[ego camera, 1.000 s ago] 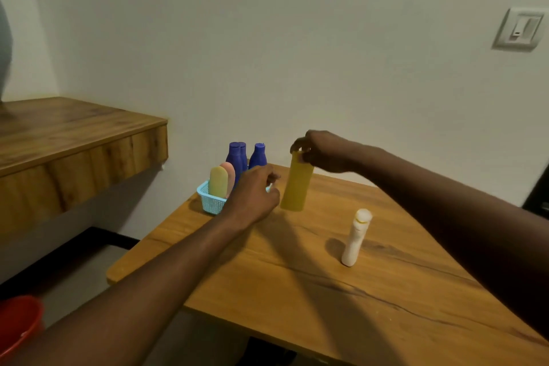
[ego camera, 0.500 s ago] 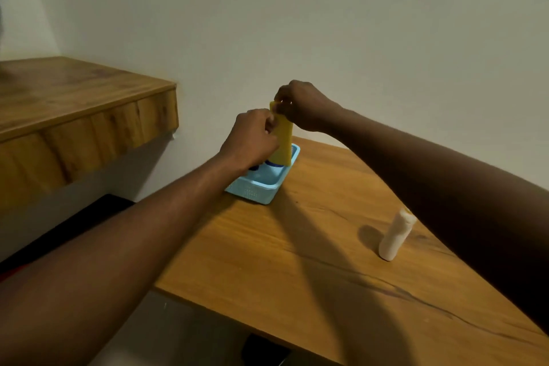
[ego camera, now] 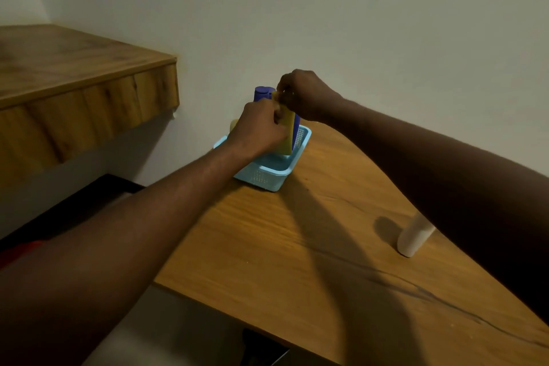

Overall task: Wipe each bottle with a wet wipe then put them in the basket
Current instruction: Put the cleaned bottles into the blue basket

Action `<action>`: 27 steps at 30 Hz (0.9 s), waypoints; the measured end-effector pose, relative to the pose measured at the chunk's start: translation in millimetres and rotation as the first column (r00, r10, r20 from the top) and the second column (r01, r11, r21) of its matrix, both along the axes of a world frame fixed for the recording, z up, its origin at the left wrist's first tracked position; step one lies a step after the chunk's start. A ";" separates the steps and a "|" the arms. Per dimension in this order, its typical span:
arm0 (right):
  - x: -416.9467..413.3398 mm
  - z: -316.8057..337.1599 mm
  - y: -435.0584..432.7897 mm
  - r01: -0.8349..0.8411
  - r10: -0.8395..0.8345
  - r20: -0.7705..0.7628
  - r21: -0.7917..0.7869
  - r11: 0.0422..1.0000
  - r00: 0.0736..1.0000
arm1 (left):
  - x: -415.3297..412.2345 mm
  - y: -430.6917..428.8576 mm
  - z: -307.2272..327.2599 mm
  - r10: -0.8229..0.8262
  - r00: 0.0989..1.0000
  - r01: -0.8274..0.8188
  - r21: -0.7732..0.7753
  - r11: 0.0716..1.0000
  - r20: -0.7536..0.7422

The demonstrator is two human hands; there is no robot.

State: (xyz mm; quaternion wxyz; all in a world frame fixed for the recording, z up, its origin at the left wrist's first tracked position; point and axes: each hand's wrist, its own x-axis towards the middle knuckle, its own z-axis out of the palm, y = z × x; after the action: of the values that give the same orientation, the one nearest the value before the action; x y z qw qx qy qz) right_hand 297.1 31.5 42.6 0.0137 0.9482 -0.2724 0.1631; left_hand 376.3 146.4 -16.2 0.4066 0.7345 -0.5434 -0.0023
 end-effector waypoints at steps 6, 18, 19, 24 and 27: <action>-2.0 -9.4 -3.3 0.033 -0.032 -0.024 0.020 0.999 0.999 | -0.7 3.5 -0.4 -0.010 1.000 0.011 0.012 1.000 -0.015; -10.8 -3.9 1.6 0.056 -0.056 -0.015 0.014 0.998 0.998 | -12.1 13.4 13.9 -0.010 1.000 0.010 0.021 1.000 -0.016; -13.8 -1.4 3.8 0.054 -0.054 -0.011 0.009 0.999 0.998 | -14.6 15.7 16.3 -0.012 1.000 0.012 0.015 1.000 -0.012; -40.8 16.7 20.8 0.023 -0.024 0.083 0.019 1.000 0.996 | -29.8 28.9 28.2 -0.019 1.000 0.018 -0.020 1.000 -0.020; -69.5 30.3 33.4 0.022 -0.026 0.100 0.045 0.999 0.995 | -47.3 41.3 31.5 -0.047 0.998 0.045 -0.048 0.998 -0.046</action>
State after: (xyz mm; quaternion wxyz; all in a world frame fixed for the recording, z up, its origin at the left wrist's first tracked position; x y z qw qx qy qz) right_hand 227.5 64.9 72.9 -0.0186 0.9355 -0.2876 0.2044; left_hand 328.9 187.7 15.3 0.4365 0.7117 -0.5502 -0.0161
